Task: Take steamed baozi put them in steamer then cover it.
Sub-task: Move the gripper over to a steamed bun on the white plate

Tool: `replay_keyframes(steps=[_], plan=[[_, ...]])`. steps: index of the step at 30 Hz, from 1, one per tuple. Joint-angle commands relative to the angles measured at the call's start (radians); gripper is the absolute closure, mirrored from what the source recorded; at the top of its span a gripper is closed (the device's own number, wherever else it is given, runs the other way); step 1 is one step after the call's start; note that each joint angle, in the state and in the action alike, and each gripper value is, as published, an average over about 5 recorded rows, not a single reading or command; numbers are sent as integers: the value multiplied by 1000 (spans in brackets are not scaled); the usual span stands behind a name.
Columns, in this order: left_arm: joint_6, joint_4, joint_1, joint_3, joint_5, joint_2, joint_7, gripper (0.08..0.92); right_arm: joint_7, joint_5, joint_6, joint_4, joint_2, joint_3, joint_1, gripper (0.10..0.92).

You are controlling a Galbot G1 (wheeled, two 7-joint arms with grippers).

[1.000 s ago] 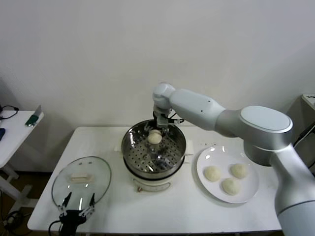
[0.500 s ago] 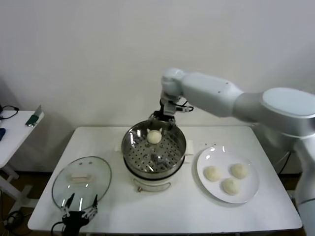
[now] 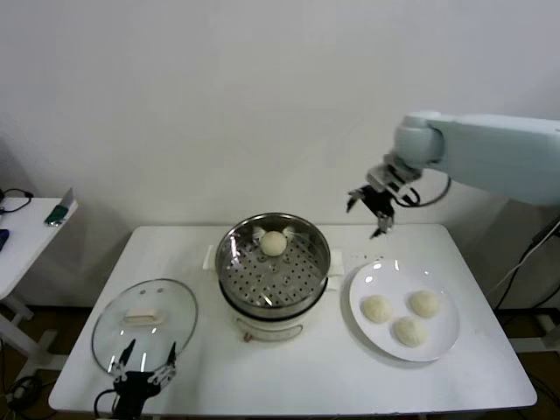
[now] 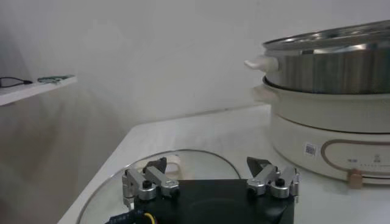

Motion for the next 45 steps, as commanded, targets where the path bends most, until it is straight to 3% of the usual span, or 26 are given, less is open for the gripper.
replay_keyframes(steps=[1,21,45], plan=[[0,10,-21,3,0,3,1,177,108,94,-305,241,-202,-132,-43,203],[-7,18,-15,9,6,2,-5,177,203,-66,-389,-10,-122,312,-538,203],[-9,31,-20,1,10,7,-6,177,181,-118,-362,-131,-37,399,-645,208]])
